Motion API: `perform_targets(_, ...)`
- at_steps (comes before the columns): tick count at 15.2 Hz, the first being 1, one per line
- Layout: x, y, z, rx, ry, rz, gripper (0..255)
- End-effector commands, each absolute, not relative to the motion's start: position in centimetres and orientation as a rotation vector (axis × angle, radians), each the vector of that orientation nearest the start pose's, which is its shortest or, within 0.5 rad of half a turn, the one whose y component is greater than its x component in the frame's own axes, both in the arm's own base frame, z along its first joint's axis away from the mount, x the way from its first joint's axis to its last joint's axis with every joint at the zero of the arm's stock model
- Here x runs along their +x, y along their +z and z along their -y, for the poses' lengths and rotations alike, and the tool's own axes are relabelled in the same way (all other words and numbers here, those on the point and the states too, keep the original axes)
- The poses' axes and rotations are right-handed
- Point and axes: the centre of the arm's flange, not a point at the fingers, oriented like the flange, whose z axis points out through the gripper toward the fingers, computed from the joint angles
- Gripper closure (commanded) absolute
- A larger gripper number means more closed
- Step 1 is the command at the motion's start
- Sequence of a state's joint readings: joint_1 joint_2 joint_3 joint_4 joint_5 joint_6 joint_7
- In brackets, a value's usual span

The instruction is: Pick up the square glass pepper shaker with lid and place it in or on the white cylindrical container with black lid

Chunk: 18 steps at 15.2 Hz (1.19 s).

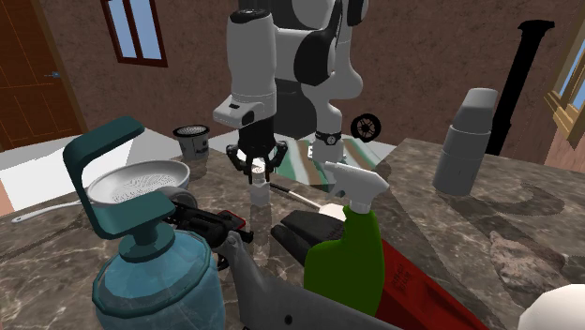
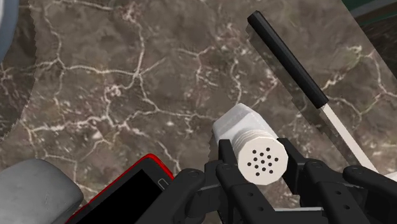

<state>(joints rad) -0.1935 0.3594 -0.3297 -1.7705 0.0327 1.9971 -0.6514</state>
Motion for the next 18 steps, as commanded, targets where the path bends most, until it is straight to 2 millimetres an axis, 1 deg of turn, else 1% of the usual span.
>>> perform_targets(1,55.5,35.9,30.0,-3.136,0.224,0.198,255)
perform_targets(6,55.4,35.9,30.0,-3.136,0.224,0.198,255)
perform_targets(18,55.4,42.2,30.0,-3.136,0.224,0.198,255)
